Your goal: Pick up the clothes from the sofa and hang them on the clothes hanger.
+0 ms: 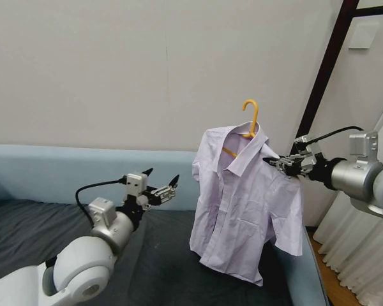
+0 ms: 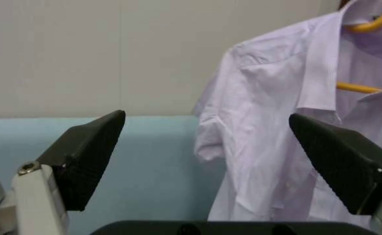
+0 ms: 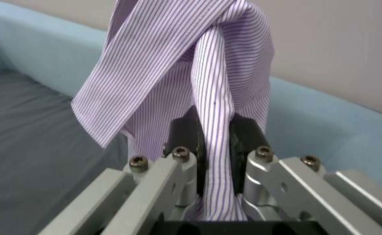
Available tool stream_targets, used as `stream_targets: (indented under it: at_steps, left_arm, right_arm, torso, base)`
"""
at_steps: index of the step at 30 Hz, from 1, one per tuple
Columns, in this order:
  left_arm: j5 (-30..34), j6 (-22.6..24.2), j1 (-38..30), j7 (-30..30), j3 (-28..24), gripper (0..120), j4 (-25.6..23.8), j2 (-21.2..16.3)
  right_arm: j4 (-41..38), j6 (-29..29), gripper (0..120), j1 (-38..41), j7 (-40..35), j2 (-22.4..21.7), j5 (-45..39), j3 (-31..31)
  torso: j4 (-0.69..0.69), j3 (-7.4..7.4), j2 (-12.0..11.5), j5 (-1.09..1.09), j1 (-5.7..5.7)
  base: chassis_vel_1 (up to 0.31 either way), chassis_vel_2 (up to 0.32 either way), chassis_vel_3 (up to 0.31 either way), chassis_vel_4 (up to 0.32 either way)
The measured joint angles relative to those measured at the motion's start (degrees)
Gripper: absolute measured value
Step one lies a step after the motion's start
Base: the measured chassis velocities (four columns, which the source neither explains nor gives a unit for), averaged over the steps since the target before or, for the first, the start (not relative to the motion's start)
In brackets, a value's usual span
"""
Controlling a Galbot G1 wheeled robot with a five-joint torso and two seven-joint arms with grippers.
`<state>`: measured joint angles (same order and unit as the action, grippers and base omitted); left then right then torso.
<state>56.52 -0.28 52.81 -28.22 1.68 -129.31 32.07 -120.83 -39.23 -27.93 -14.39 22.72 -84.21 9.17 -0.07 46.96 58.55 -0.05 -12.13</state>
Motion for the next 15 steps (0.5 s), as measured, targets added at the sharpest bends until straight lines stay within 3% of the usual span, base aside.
stream_targets:
  at_steps: [3, 4, 8, 9, 14, 15]
  left_arm:
    - [-3.6, -2.9, 9.9, 3.2, 9.0, 100, 2.1, 3.0]
    - [-3.6, -2.9, 9.9, 3.2, 9.0, 100, 2.1, 3.0]
    - [-10.9, -5.6, 23.6, 8.6, 18.7, 100, 3.1, 9.5]
    - [-10.9, -5.6, 23.6, 8.6, 18.7, 100, 3.1, 9.5]
    - [-18.8, -7.4, 33.8, 11.1, 23.2, 100, 2.2, 19.0]
    - [-18.8, -7.4, 33.8, 11.1, 23.2, 100, 2.2, 19.0]
  right_arm:
    - [1.7, 0.1, 7, -0.4, 0.8, 2.0, 2.8, -0.1]
    - [1.7, 0.1, 7, -0.4, 0.8, 2.0, 2.8, -0.1]
    - [4.1, 1.0, 7, -1.2, 1.9, 5.5, 6.7, 0.4]
    - [4.1, 1.0, 7, -1.2, 1.9, 5.5, 6.7, 0.4]
    - [8.2, 2.4, 7, -2.8, 4.8, 10.7, 11.8, 2.5]
    - [8.2, 2.4, 7, -2.8, 4.8, 10.7, 11.8, 2.5]
  torso:
    - [-0.01, 0.00, 0.0, 0.01, 0.00]
    - [-0.01, 0.00, 0.0, 0.01, 0.00]
    - [0.02, 0.00, 0.0, 0.00, 0.00]
    - [0.02, 0.00, 0.0, 0.00, 0.00]
    - [-0.01, 0.00, 0.0, 0.02, 0.00]
    - [-0.01, 0.00, 0.0, 0.02, 0.00]
  base:
    - [0.000, 0.000, 0.000, 0.000]
    - [0.000, 0.000, 0.000, 0.000]
    - [0.000, 0.000, 0.000, 0.000]
    - [0.000, 0.000, 0.000, 0.000]
    - [0.000, 0.000, 0.000, 0.000]
    - [0.000, 0.000, 0.000, 0.000]
